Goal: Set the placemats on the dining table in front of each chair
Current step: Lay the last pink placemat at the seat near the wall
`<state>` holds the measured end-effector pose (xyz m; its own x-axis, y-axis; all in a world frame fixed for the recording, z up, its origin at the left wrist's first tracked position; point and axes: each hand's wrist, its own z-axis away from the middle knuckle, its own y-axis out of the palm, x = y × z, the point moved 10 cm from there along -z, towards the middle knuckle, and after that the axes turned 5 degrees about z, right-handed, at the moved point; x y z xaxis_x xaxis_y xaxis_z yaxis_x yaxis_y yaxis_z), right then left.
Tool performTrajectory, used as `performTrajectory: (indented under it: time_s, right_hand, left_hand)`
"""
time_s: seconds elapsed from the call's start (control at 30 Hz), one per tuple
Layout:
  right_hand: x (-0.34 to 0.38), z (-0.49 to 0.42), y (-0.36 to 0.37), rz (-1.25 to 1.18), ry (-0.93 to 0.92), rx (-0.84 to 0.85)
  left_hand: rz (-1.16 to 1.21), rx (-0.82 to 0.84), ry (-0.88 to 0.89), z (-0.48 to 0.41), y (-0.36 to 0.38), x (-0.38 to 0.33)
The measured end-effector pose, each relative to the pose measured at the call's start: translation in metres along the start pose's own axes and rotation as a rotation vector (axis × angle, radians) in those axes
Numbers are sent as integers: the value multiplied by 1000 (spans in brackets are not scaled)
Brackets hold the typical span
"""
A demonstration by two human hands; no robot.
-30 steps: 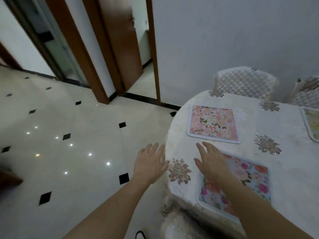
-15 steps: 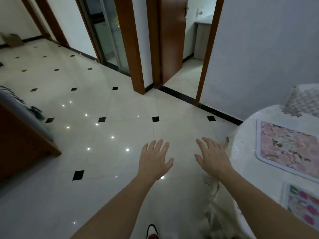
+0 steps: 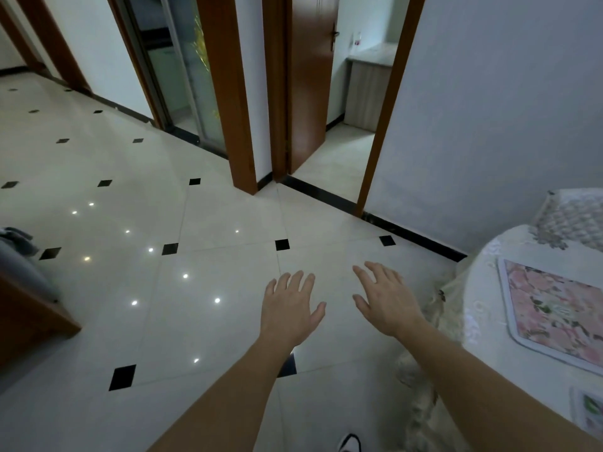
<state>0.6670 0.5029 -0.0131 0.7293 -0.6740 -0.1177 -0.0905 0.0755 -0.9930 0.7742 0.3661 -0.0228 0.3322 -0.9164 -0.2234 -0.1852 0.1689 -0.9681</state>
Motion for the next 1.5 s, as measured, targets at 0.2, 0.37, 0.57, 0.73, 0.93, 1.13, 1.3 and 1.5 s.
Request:
performTrajectory:
  time_s: [0.2,0.37,0.57,0.73,0.93,1.13,1.3,1.5]
  right_hand:
    - [-33,-40,3,3,70,-5]
    - [-83,-78,19,-24,155,13]
    - [-173,-142,46,-109,274,42]
    - [-257,-175,55,-161,401,26]
    - [-362,-155,76,-192,606,54]
    - [-452,-76,96,-170,867,91]
    - [-499,10,122,-203,1137,120]
    - [-522,105,153,-229,1461,233]
  left_hand:
    - [-6,9,67,-59,5,-8]
    - [-21,52,141,-126,20,-31]
    - [-63,88,238,-237,36,-72]
    - [-79,127,319,-325,52,-128]
    - [-60,173,498,-391,84,-232]
    - [-46,236,753,-415,128,-357]
    - [-15,289,1045,-411,175,-467]
    - [15,407,1318,-398,221,-577]
